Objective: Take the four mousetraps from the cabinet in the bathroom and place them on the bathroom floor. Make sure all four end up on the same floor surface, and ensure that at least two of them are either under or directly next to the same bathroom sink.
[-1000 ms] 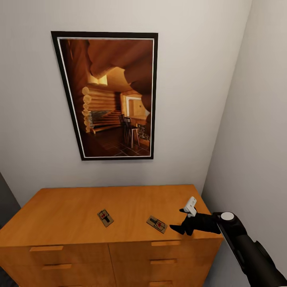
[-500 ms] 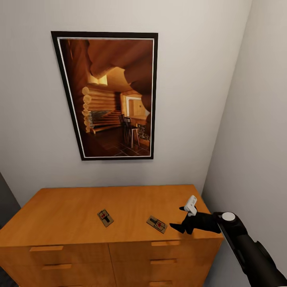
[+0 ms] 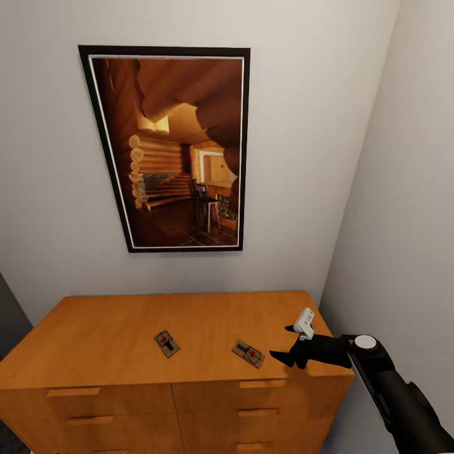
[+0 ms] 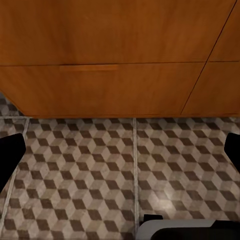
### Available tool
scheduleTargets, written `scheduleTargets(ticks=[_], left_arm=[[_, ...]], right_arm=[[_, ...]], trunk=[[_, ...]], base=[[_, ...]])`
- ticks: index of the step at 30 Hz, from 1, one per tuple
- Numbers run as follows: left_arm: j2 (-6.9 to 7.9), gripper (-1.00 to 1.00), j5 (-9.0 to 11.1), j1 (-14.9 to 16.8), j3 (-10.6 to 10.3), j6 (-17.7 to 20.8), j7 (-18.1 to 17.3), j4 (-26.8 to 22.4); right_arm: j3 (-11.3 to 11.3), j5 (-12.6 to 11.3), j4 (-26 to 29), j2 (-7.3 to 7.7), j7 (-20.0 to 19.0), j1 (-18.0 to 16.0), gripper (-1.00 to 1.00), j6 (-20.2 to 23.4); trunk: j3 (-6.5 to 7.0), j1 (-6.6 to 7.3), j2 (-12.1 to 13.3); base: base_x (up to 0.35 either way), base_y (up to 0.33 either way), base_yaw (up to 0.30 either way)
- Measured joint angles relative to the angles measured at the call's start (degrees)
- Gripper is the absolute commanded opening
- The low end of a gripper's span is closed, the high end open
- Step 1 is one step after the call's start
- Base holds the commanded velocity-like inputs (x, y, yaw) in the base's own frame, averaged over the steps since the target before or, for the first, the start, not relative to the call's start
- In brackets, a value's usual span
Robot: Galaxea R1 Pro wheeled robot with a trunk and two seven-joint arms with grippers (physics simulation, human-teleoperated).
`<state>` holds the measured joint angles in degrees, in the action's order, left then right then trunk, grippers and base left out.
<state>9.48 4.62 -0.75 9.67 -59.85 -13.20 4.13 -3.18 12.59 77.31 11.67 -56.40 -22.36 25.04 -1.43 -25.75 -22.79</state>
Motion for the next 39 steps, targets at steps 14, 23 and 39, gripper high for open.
scheduleTargets(ticks=[14, 23, 39], left_arm=[[0.0, 1.0, 0.0, 0.0, 0.0, 0.0, 0.0, 0.01], [0.0, 1.0, 0.0, 0.0, 0.0, 0.0, 0.0, 0.01], [0.0, 1.0, 0.0, 0.0, 0.0, 0.0, 0.0, -0.01]], right_arm=[[0.04, -1.11, -0.13, -0.09, -0.01, 0.0, 1.0, -0.05], [0.04, -1.25, -0.14, -0.09, -0.02, 0.0, 1.0, -0.05], [0.04, -1.27, -0.14, -0.02, -0.03, 0.0, 1.0, -0.05]], trunk=[[-1.24, 0.0, 0.0], [-2.06, 0.0, 0.0], [-3.53, 0.0, -0.01]], base=[[0.0, 0.0, 0.0], [0.0, 0.0, 0.0], [0.0, 0.0, 0.0]])
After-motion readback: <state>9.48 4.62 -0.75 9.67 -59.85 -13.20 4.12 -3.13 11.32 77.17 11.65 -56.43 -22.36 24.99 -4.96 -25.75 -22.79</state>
